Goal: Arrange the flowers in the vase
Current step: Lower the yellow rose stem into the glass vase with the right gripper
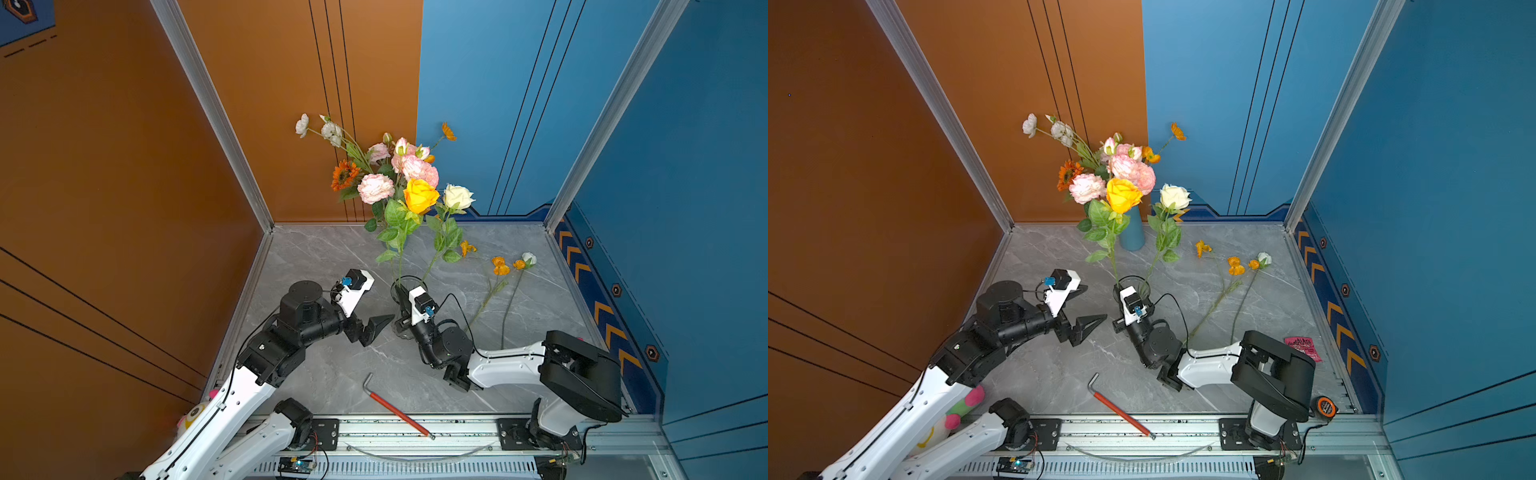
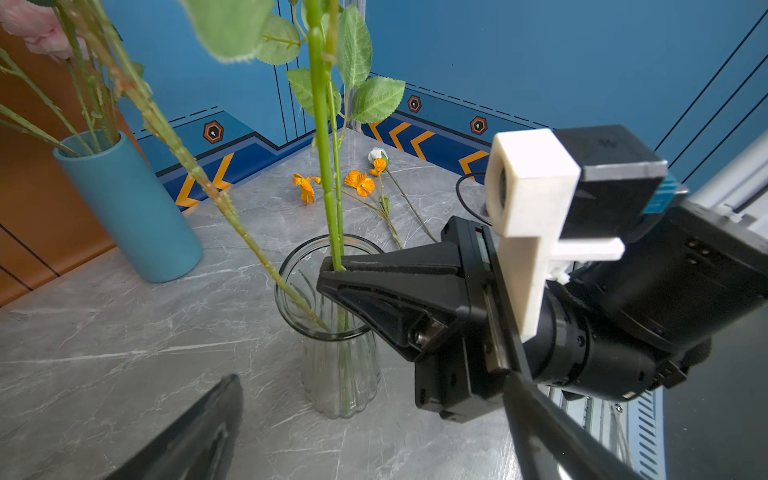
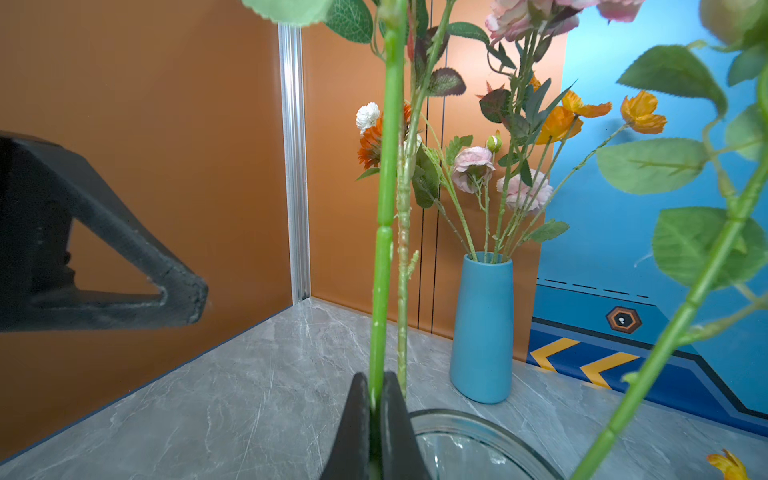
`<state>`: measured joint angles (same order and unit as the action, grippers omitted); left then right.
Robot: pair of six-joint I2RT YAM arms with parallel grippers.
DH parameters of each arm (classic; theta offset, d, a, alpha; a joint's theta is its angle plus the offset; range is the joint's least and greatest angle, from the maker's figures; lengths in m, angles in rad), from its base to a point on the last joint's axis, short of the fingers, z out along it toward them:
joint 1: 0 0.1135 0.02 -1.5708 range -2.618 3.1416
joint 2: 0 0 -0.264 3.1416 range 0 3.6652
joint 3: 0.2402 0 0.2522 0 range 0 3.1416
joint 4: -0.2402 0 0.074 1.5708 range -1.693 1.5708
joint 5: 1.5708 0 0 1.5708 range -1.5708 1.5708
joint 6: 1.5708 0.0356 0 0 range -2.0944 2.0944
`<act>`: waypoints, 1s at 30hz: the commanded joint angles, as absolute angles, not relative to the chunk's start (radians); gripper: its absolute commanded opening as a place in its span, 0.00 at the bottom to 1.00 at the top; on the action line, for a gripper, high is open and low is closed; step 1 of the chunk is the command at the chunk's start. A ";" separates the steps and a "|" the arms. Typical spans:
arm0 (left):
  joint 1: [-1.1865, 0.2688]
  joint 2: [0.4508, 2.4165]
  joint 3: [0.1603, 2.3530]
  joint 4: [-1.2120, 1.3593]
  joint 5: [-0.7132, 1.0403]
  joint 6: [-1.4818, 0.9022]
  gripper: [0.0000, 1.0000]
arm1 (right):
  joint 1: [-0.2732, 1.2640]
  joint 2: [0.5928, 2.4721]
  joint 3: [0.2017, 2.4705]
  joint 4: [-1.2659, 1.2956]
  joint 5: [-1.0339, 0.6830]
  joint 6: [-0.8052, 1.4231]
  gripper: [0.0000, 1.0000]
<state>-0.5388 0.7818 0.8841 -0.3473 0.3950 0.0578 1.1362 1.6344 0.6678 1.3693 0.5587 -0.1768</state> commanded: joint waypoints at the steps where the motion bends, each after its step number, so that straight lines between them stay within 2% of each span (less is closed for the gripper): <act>1: -0.527 0.772 0.872 -0.319 0.418 0.045 0.98 | 1.154 1.637 0.653 1.418 0.601 -0.194 0.03; 5: -0.526 0.778 0.874 -0.321 0.424 0.043 0.98 | 1.164 1.634 0.636 1.414 0.631 -0.192 0.04; 22: -0.523 0.773 0.873 -0.319 0.423 0.042 0.98 | 1.195 1.591 0.618 1.363 0.689 -0.209 0.27; 30: -0.519 0.778 0.874 -0.319 0.431 0.040 0.98 | 1.234 1.520 0.614 1.247 0.754 -0.218 0.53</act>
<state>-0.5346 0.7818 0.8841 -0.3470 0.3992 0.0536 1.2182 1.5665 0.6235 1.3144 0.6975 -0.2138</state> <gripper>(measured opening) 0.979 0.510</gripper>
